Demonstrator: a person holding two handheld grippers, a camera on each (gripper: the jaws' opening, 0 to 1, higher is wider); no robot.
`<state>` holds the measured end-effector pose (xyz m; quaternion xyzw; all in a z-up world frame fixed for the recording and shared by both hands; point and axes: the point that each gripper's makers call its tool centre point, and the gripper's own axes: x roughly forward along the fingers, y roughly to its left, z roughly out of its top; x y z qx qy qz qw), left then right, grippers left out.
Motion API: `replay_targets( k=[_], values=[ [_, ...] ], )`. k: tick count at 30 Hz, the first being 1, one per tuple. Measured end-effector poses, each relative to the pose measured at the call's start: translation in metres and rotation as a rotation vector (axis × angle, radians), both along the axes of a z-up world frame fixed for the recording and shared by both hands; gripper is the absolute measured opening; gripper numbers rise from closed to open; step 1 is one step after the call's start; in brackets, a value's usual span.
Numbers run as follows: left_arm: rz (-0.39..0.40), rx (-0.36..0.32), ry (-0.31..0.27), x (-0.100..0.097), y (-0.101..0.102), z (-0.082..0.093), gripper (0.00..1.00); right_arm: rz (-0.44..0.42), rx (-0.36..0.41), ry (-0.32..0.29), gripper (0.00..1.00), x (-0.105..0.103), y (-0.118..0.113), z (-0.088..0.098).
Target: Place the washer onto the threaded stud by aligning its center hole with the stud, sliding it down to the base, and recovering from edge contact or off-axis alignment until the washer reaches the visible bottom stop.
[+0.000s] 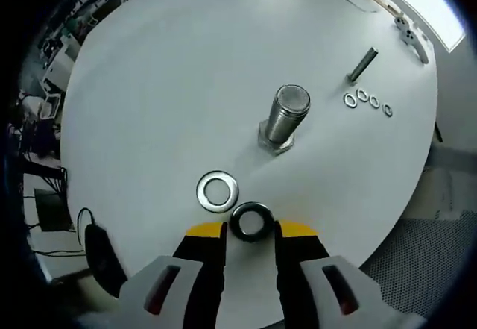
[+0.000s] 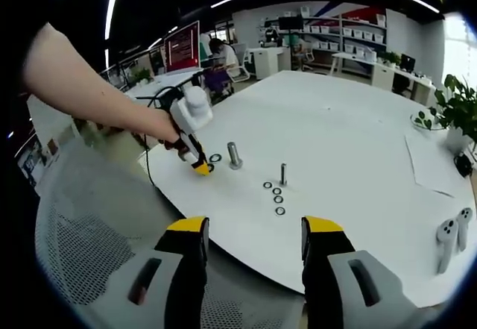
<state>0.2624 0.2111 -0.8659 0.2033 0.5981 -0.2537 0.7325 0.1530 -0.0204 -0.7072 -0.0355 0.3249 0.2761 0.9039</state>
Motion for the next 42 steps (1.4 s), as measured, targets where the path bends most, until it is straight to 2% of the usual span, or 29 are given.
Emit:
replay_targets(
  k=[3, 6, 14, 19, 23, 32, 36, 42],
  values=[
    [-0.006, 0.010, 0.006, 0.0014, 0.0003, -0.0005, 0.26, 0.000, -0.002, 0.013, 0.50, -0.0007, 0.0004, -0.0030],
    [0.035, 0.001, 0.008, 0.0014, 0.0003, -0.0005, 0.27, 0.010, -0.012, 0.016, 0.51, -0.0020, 0.0018, -0.0044],
    [0.061, 0.011, 0.009, 0.0014, 0.0004, -0.0006, 0.27, 0.004, -0.014, 0.025, 0.51, -0.0018, 0.0008, -0.0058],
    [0.047, 0.018, 0.018, 0.0022, -0.0005, -0.0011, 0.26, 0.001, -0.013, 0.027, 0.51, -0.0017, 0.0003, -0.0059],
    [0.034, 0.020, 0.015, 0.0027, -0.0001, -0.0009, 0.21, 0.001, -0.018, 0.028, 0.51, -0.0019, 0.0000, -0.0068],
    [0.019, 0.041, 0.036, 0.0016, 0.0007, 0.0013, 0.21, -0.004, -0.019, 0.030, 0.51, -0.0017, -0.0004, -0.0067],
    [-0.016, 0.055, 0.052, 0.0007, 0.0006, 0.0012, 0.20, -0.004, -0.020, 0.031, 0.51, -0.0017, -0.0006, -0.0072],
    [-0.032, 0.047, 0.051, 0.0018, 0.0002, 0.0004, 0.21, -0.005, -0.021, 0.031, 0.51, -0.0021, -0.0009, -0.0071]
  ],
)
